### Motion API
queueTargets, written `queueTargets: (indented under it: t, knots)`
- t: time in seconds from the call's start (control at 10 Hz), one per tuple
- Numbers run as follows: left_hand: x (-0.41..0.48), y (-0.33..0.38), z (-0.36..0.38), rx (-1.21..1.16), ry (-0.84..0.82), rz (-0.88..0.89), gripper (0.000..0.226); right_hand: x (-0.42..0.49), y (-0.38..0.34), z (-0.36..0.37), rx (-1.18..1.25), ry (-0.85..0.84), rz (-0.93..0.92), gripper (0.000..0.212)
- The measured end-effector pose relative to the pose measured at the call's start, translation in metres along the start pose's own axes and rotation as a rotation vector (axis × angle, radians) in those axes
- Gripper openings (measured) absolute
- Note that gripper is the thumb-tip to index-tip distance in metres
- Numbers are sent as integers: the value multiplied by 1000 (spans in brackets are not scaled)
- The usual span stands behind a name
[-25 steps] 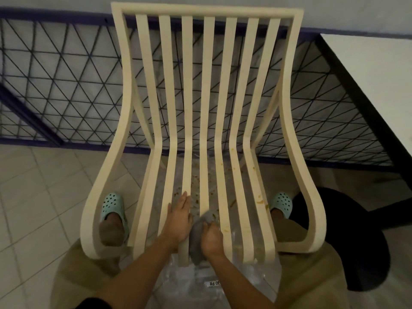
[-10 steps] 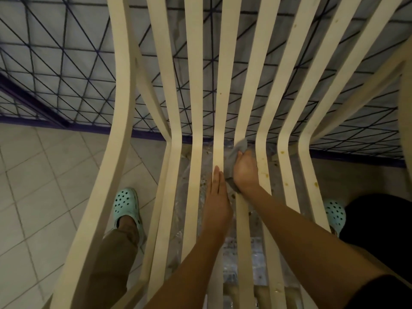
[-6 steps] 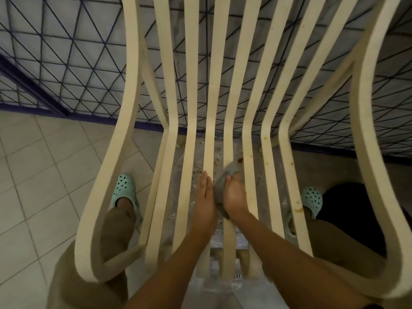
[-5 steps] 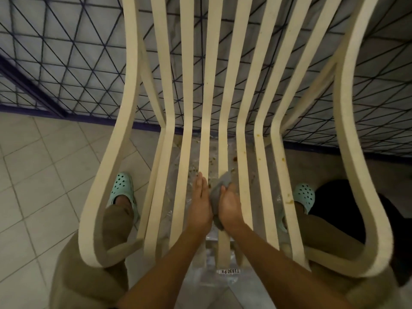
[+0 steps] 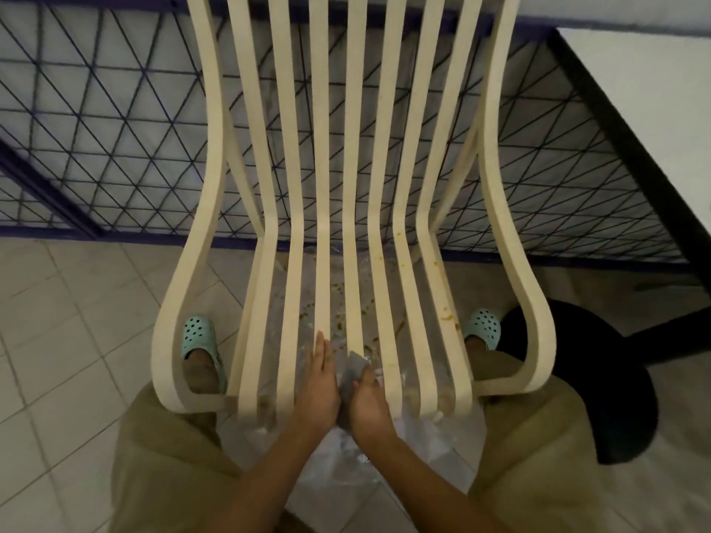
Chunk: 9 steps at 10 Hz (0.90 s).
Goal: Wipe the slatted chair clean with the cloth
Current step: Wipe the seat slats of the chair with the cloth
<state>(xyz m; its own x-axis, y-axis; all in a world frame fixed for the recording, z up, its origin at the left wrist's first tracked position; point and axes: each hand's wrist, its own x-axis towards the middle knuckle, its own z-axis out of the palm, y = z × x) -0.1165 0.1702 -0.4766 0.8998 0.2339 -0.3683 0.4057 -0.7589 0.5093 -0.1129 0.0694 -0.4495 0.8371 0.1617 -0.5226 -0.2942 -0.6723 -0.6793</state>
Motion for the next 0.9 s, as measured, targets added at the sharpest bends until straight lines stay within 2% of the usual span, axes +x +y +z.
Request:
queueTargets:
  t: [0.1,0.2,0.3,0.4,0.5,0.6,0.7,0.8,0.9]
  knots:
    - [-5,-8,6,5,-8,18,79,-2,20,5,112,39,140,65]
    - [-7,-13,5,-32,-30,73,71,-17,35,-15,64,-7,-13,70]
    - [-13,-21,2,-58,-31,113,63,-32,37,-45,-142,55,-211,22]
    - [-15,-26,1,-61,-35,136,63,-21,29,-73,-62,126,-376,34]
    - [-16,-21,0,-87,-36,105,64,-7,18,-88,-58,227,-460,41]
    - [-18,-16,1,-120,-47,67,65,9,25,-75,-205,82,-328,45]
    - [-15,-13,-3,-85,-30,58,63,19,39,-55,-169,56,-155,46]
    - [-8,-9,-7,-24,36,118,61,26,39,-49,-40,127,-51,46]
    - [-1,0,-8,11,18,165,57,34,37,-41,26,127,17,41]
